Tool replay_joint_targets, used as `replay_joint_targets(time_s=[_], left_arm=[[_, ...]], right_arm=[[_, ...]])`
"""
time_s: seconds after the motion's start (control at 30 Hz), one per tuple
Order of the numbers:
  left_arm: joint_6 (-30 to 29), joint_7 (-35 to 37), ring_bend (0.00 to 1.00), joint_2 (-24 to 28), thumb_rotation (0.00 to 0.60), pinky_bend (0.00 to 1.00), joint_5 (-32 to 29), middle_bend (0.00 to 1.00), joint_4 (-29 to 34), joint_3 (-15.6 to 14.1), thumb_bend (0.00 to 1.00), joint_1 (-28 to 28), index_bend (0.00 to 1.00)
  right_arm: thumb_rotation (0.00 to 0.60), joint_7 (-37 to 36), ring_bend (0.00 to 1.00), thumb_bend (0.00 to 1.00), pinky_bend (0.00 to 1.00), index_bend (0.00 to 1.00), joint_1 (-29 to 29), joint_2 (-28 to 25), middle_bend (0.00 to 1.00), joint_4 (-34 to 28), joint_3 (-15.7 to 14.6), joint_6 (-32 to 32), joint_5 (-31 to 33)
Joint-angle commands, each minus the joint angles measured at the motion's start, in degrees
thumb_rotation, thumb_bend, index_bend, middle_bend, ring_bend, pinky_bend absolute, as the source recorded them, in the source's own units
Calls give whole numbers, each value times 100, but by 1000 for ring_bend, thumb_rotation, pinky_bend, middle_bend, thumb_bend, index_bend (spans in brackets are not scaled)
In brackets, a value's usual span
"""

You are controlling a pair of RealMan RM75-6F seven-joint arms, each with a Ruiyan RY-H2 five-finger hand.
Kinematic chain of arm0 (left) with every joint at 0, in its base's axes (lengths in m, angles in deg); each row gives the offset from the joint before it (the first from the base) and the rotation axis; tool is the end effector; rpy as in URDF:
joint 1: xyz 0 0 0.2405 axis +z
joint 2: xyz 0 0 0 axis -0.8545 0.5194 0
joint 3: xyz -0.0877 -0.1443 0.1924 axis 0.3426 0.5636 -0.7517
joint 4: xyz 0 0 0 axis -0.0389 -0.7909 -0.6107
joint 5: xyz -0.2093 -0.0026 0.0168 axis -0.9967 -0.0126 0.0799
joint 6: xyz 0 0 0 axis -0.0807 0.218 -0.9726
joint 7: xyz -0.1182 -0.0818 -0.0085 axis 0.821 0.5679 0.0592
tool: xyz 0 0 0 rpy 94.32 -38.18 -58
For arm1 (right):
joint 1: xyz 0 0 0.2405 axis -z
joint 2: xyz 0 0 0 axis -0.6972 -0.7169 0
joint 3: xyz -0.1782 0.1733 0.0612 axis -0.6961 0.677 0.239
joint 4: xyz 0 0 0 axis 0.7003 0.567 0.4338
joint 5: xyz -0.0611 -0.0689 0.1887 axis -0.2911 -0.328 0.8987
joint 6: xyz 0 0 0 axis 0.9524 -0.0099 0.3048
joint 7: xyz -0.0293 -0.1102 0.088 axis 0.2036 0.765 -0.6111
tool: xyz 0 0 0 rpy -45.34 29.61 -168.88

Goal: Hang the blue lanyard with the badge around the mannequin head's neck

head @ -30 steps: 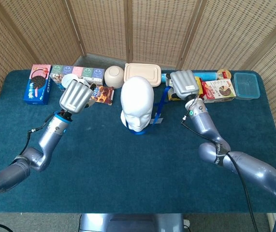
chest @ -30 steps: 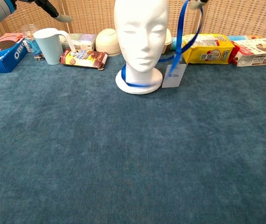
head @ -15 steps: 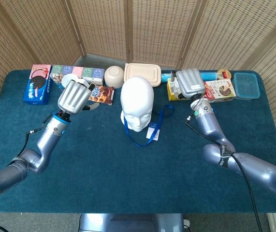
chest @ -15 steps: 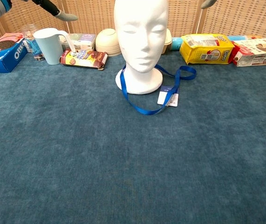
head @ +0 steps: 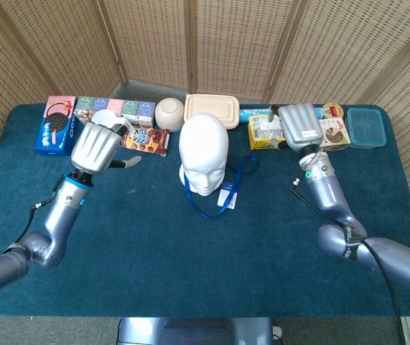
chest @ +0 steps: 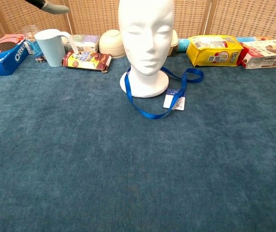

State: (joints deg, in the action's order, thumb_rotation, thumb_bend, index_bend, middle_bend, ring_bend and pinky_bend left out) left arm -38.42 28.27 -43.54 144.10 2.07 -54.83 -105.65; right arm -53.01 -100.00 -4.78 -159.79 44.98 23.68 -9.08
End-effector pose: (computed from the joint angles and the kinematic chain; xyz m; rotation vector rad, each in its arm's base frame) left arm -0.1328 0.4091 0.0879 -1.6129 -0.1738 -1.0258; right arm -0.1061 -0.4560 0.1381 1.5562 -0.7310 0.9707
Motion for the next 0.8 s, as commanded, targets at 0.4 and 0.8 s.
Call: replay_joint_targets(time_s=[0.4, 0.8], left_arm=[[-821, 43, 868, 1281, 239, 997, -389, 911, 2362, -496, 86, 1586, 458], [-2050, 341, 813, 1758, 239, 918, 238, 871, 2864, -1398, 86, 3099, 458]], right_arm=[[600, -103, 1000, 243, 1000, 521, 1291, -883, 981, -1808, -411, 1372, -824], [600, 204, 974, 275, 981, 583, 2600, -1237, 877, -2975, -1098, 2736, -1493]])
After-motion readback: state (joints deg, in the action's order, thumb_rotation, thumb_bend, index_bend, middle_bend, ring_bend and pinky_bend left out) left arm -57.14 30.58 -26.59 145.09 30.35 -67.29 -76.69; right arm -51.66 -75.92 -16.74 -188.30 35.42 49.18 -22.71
